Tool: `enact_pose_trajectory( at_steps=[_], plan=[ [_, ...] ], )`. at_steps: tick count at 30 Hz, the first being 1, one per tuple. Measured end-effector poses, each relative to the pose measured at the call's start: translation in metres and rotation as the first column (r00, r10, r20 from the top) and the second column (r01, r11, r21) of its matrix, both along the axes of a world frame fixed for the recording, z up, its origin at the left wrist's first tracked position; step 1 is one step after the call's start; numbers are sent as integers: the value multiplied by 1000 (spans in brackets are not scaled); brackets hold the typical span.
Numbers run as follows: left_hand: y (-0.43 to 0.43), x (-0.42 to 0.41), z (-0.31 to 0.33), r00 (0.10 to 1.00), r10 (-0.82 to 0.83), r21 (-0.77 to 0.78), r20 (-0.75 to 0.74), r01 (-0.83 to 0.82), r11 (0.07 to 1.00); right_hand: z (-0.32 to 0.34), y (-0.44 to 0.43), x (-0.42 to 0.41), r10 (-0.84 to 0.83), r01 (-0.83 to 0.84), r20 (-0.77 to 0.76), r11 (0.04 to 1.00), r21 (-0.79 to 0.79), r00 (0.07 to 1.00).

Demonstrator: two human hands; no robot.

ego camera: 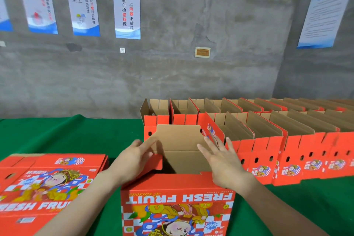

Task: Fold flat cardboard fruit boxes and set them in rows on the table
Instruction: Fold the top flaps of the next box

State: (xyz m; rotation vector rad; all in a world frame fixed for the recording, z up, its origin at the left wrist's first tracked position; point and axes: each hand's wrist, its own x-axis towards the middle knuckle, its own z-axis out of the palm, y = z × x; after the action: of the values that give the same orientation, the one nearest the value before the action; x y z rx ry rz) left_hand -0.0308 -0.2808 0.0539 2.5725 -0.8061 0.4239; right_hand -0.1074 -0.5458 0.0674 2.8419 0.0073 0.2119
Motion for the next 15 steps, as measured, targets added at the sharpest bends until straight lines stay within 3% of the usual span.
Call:
enact_pose_trajectory(
  at_steps=[4, 7, 10, 12, 15],
  plan=[
    [-18, 14, -2, 984, 163, 288, -66, -138, 948, -7, -6, -1, 112, -122, 82, 983, 133, 990],
    [-21, 19, -7, 976, 145, 260, -162, -100, 960, -13, -13, -6, 278, -338, 211, 873, 352, 937],
    [-20, 20, -6, 975, 152, 252, -159, -109, 961, -17, -18, -11, 383, -513, 360, 757, 406, 851],
    [-21, 19, -7, 974, 149, 240, -169, -105, 965, -23, -20, -7, 372, -527, 387, 715, 460, 844],
    [-20, 18, -9, 976, 143, 211, -161, -108, 971, -30, -19, -2, 285, -427, 320, 651, 628, 904]
  ],
)
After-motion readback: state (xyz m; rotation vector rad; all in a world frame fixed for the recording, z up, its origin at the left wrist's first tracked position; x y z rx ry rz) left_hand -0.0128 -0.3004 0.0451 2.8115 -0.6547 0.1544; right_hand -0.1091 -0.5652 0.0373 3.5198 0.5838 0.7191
